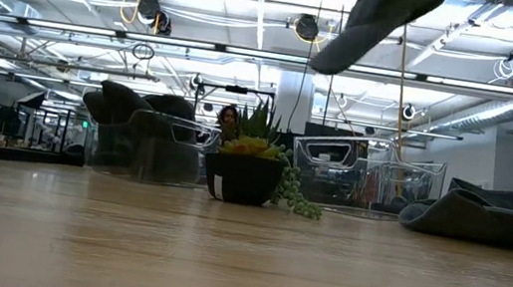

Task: Pick & Place hat
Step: Put the bottom left blue cap into the right transparent bin

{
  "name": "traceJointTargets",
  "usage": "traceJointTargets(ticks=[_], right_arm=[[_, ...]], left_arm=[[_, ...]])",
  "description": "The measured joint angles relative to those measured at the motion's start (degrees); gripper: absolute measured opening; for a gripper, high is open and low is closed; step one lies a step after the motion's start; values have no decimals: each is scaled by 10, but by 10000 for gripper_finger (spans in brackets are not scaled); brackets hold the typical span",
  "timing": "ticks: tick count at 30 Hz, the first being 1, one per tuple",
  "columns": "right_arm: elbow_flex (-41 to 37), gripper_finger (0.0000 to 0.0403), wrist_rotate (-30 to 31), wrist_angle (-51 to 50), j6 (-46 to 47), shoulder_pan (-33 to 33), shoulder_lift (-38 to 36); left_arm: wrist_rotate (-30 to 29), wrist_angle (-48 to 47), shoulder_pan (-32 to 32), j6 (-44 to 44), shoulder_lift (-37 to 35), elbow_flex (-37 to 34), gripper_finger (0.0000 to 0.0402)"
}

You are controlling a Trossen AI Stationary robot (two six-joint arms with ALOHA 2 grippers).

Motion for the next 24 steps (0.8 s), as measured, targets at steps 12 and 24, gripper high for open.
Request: traceJointTargets(ticks=[12,24], right_arm=[[295,0,161,-309,-295,0,135],[400,0,296,-527,-497,0,234]], left_arm=[[0,-2,-1,-2,-7,0,88],[0,-2,0,1,-7,0,88]])
